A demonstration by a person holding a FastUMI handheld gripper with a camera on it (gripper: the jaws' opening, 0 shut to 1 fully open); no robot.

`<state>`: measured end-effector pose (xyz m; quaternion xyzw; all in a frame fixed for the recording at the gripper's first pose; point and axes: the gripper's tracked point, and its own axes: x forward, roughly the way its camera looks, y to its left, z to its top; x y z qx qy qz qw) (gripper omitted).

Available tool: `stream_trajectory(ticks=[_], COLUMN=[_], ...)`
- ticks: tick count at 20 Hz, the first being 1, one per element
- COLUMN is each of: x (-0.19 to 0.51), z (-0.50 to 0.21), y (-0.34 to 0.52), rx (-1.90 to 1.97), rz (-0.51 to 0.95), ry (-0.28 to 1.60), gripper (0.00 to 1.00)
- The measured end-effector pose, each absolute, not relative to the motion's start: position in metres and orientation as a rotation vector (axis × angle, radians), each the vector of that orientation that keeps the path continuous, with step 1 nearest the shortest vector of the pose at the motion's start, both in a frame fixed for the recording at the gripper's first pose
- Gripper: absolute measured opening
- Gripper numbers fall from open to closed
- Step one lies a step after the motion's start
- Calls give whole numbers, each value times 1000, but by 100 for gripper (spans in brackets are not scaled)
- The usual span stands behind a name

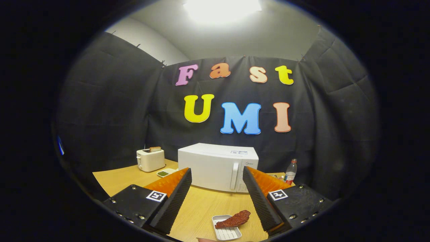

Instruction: Open the microwave, put the food inside, and close the microwave door.

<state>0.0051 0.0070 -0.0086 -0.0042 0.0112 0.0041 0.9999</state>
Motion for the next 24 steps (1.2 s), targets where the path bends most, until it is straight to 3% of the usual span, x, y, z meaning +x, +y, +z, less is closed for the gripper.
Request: stream_trajectory(ticks=[13,24], x=[21,95], z=[-19,-39], y=[-11,-10], rx=[50,18], rz=[-15,-25], ry=[32,-4], gripper=[95,95])
